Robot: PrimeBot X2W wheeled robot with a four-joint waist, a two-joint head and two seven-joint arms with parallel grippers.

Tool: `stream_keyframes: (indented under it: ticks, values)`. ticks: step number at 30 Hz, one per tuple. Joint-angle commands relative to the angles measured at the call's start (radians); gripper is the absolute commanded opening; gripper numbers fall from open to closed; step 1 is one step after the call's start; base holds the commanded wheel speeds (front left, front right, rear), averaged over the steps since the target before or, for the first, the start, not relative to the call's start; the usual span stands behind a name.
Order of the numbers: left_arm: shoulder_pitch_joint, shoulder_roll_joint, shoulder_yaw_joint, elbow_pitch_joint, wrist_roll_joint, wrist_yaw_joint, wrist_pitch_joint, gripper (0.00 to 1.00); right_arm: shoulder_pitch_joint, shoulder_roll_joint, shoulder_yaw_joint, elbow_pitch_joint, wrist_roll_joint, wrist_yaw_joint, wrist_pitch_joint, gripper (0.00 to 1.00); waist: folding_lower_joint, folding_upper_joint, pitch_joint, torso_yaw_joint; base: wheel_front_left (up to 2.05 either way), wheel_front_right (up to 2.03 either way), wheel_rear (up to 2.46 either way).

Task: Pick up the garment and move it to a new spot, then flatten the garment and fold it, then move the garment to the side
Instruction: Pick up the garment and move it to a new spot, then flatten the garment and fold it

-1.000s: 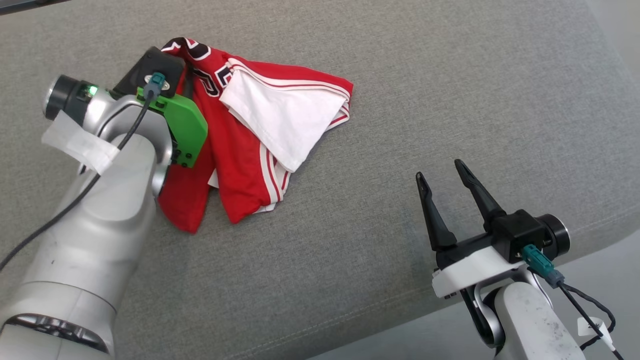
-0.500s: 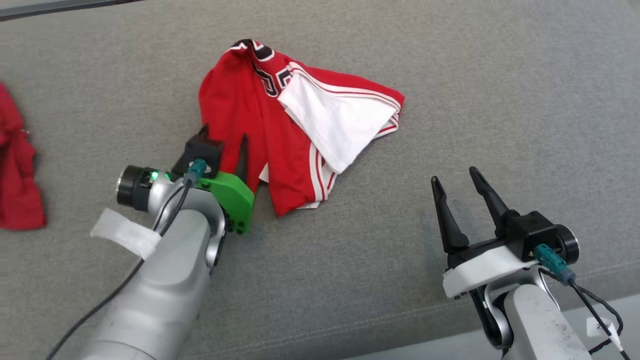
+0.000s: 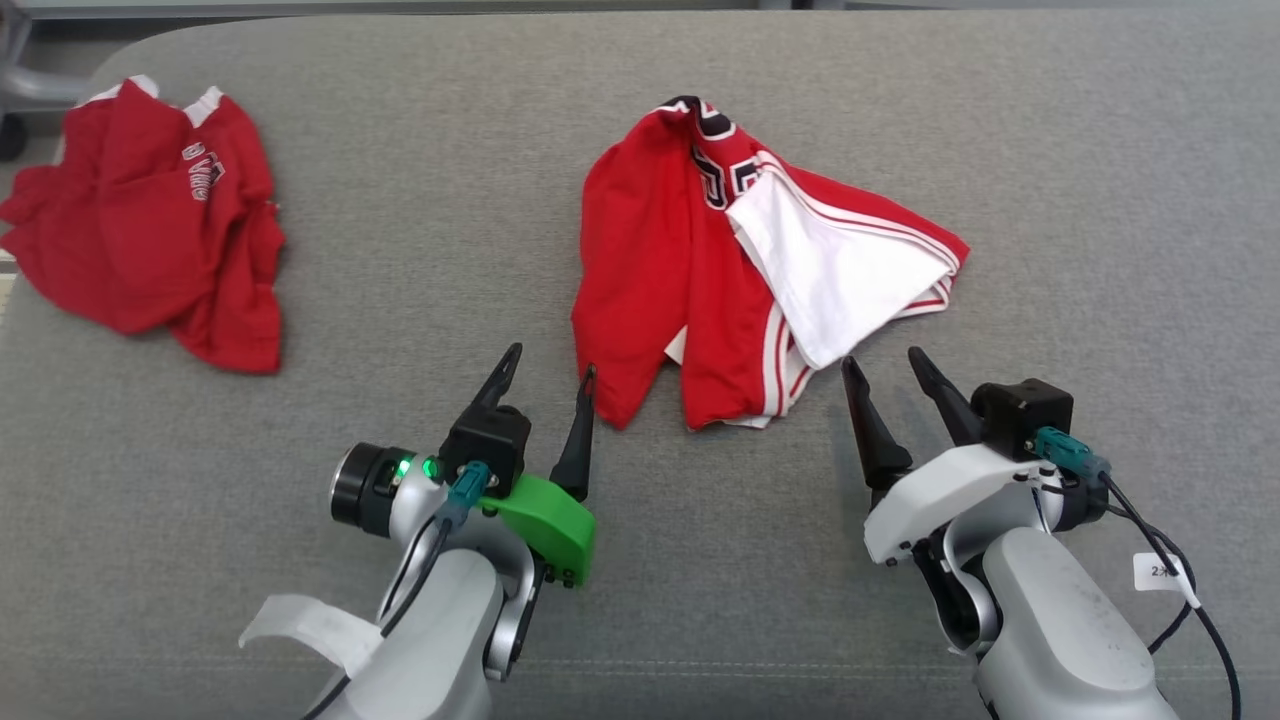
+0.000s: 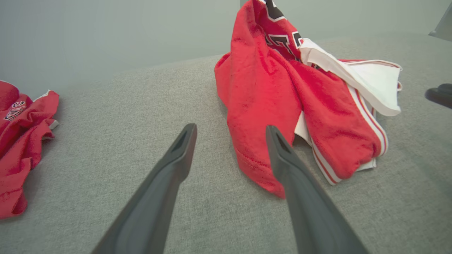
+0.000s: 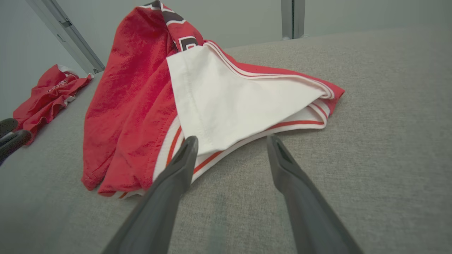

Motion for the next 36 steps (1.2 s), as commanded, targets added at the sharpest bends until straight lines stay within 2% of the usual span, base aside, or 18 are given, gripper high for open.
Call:
stream_keyframes:
  ticks: [1,9,19,20,22,27,30,36]
  values:
    - [0.024,0.009,0.000,-0.021,0.004,0.009,-0.004,1.00,-0.015,-0.004,0.006,0.022,0.024,0.000,0.008,1.00,0.0000,0.0000,-0.028,0.073,0.00,0.00,0.00]
    - [0.116,0.039,0.005,-0.151,-0.025,0.031,0.020,1.00,-0.067,-0.004,0.029,0.176,0.140,0.000,0.036,1.00,0.0000,0.0000,-0.032,0.155,0.00,0.00,0.00]
    - [0.167,0.082,0.025,-0.270,-0.046,0.067,0.053,1.00,-0.129,-0.004,0.051,0.304,0.279,0.000,0.048,1.00,0.0000,0.0000,-0.033,0.187,0.00,0.00,0.00]
    - [0.171,0.085,0.026,-0.280,-0.047,0.070,0.054,1.00,-0.134,-0.004,0.056,0.315,0.279,0.000,0.046,0.76,0.0000,0.0000,-0.032,0.187,0.00,0.00,0.00]
    - [0.180,0.089,0.029,-0.298,-0.050,0.077,0.056,1.00,-0.149,-0.013,0.063,0.331,0.272,0.000,0.035,0.00,0.0000,0.0000,-0.031,0.185,0.00,0.00,0.00]
    - [0.201,0.103,0.044,-0.333,-0.063,0.087,0.054,1.00,-0.173,-0.042,0.078,0.343,0.260,0.000,0.017,0.00,0.0000,0.0000,-0.033,0.168,0.00,0.00,0.00]
    - [0.218,0.113,0.056,-0.358,-0.075,0.096,0.050,1.00,-0.187,-0.083,0.084,0.326,0.247,0.000,0.006,0.00,0.0000,0.0000,-0.040,0.150,0.00,0.00,0.00]
    - [0.251,0.134,0.073,-0.414,-0.087,0.113,0.053,1.00,-0.188,-0.218,0.101,0.236,0.241,0.000,0.072,0.00,0.0000,0.0000,-0.060,0.122,0.00,0.00,0.00]
